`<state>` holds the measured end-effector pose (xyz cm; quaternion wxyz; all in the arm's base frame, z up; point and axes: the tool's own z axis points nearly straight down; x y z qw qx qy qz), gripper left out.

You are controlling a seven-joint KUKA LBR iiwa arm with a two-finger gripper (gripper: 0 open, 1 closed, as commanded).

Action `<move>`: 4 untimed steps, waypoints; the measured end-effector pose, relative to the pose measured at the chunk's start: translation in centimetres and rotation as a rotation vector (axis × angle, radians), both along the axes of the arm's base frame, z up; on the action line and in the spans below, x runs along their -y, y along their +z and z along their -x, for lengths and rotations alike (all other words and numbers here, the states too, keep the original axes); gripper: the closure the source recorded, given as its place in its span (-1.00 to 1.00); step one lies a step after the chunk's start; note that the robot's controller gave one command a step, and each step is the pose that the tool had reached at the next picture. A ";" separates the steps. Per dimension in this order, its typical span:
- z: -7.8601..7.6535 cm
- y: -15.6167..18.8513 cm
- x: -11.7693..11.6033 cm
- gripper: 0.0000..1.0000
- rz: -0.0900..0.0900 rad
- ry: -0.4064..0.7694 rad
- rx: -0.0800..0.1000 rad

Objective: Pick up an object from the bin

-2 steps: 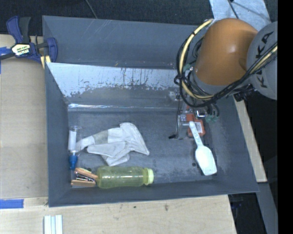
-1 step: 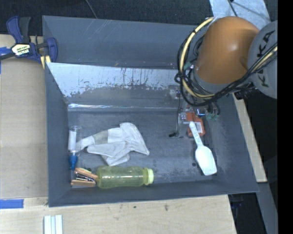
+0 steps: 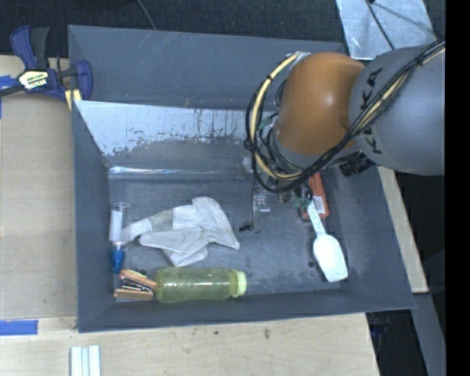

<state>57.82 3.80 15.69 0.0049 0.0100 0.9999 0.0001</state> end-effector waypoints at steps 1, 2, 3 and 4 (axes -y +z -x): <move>1.0 -3.2 0.4 -1.00 -0.003 -0.009 -0.009; 0.8 -5.4 -2.7 -1.00 0.003 0.035 -0.007; 2.9 -8.3 -4.3 1.00 0.000 0.177 -0.002; 2.9 -8.3 -4.3 1.00 0.000 0.176 -0.002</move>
Offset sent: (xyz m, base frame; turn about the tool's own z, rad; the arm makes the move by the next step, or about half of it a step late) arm -0.0086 0.0630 -0.0694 -0.0770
